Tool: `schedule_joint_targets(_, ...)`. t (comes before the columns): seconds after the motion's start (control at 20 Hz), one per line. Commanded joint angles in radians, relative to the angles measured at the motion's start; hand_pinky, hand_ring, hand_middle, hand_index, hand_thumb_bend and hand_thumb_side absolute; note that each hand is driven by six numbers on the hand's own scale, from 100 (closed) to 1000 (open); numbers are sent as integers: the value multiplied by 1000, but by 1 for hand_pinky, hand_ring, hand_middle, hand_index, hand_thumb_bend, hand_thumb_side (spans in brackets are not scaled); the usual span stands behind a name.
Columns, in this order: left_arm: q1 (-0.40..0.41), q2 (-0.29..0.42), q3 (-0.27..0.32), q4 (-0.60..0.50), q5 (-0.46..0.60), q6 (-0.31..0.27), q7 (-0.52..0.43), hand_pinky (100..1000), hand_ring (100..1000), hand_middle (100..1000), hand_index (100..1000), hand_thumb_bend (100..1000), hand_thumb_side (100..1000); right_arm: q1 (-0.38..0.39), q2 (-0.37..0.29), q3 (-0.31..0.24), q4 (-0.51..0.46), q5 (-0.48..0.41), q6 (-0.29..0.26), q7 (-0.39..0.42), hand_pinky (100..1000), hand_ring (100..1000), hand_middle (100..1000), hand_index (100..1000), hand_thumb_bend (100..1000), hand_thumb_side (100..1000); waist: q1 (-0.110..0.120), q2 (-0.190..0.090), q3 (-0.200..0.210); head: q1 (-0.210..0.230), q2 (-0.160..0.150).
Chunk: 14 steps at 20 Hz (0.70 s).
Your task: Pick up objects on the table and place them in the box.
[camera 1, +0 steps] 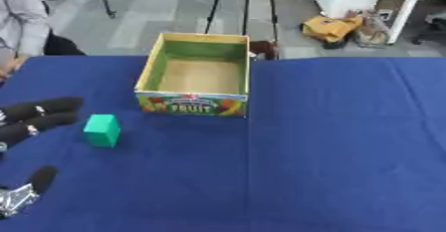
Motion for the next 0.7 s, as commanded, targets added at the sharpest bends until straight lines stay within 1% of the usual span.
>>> schedule_joint_targets(0.05,-7,71,2,-14,7,51,-9,860,913,964,1000,100,820,-8,-26,1,-20,-6,-1,5,826,880,596,841,100,1000,5,-15,0,0,-4)
schedule_joint_targets(0.1,-11,82,2,-14,6,63,-15,860,913,964,1000,100,820,-6,-26,1,-20,-6,0,6,826,880,596,841,100,1000,5,-15,0,0,-4)
schedule_joint_targets(0.2,-21,105,2,-14,-7,83,-32,863,925,969,1000,100,904,-3,-26,0,-20,-7,2,7,827,880,593,842,100,1000,7,-14,0,0,-5)
schedule_joint_targets(0.3,-32,121,1,-14,-22,102,-47,863,927,968,1000,100,934,-1,-27,0,-20,-8,3,9,827,880,592,842,100,1000,9,-13,1,1,-6)
schedule_joint_targets(0.35,-37,128,0,-14,-27,112,-55,870,934,971,1000,177,967,1,-27,0,-20,-8,3,10,828,881,590,842,100,1000,10,-12,2,1,-6)
schedule_joint_targets(0.4,-44,134,-2,-14,-33,123,-65,870,934,971,1000,183,969,2,-27,1,-20,-8,4,11,828,881,590,842,100,1000,11,-11,2,2,-7)
schedule_joint_targets(0.5,-55,146,-7,-14,-39,138,-86,877,940,974,1000,336,1000,3,-27,1,-20,-9,4,13,829,882,589,842,100,999,13,-10,4,3,-9)
schedule_joint_targets(0.55,-62,152,-10,-12,-41,143,-100,878,943,976,1000,437,1000,4,-28,1,-20,-10,5,14,829,882,588,842,100,999,14,-9,4,4,-10)
schedule_joint_targets(0.6,-70,158,-13,-7,-42,146,-114,878,944,976,1000,453,1000,4,-28,1,-20,-10,5,15,829,882,588,842,100,999,14,-9,5,5,-11)
schedule_joint_targets(0.65,-79,165,-14,-2,-42,150,-125,876,947,980,1000,532,1000,5,-28,1,-20,-11,5,16,829,882,587,843,100,1000,15,-8,5,5,-11)
schedule_joint_targets(0.7,-89,172,-15,6,-45,153,-134,876,947,980,1000,532,1000,6,-28,2,-20,-11,5,18,829,882,587,843,100,1000,16,-8,5,6,-12)
